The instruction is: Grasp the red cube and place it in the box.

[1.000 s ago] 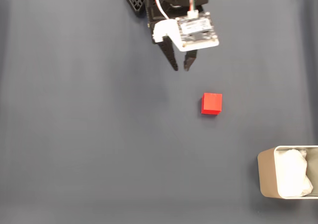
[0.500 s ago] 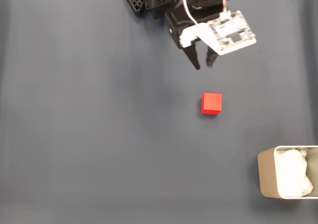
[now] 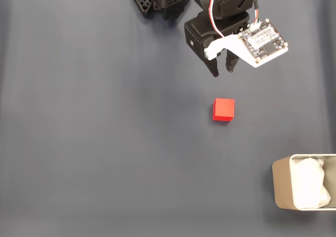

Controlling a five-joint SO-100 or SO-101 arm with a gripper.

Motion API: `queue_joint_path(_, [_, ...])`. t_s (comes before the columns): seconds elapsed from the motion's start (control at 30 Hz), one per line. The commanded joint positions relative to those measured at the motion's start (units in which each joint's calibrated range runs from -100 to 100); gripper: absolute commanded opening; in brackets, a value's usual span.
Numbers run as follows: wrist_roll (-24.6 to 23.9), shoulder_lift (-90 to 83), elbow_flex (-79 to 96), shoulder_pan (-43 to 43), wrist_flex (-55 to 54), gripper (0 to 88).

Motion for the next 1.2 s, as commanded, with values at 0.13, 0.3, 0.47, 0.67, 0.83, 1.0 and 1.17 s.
queue_joint_path(0.13, [0.0,1.9,-3.9,0.3,-4.1,8.6])
queue_joint_path(0.3, [0.4,3.9,-4.8,0.7,-4.8,12.7])
queue_joint_path(0.47, [0.0,5.9,-5.0,1.4,-5.4,18.1])
queue_joint_path(0.67, [-1.3,8.0,-3.7,2.5,-8.2,22.2])
queue_joint_path(0.83, [-1.6,7.9,-0.2,3.1,-11.1,27.6])
queue_joint_path(1.0, [-1.6,8.2,3.3,3.5,-13.8,30.1])
queue_joint_path(1.17, [-1.2,9.0,5.7,4.3,-16.3,32.4])
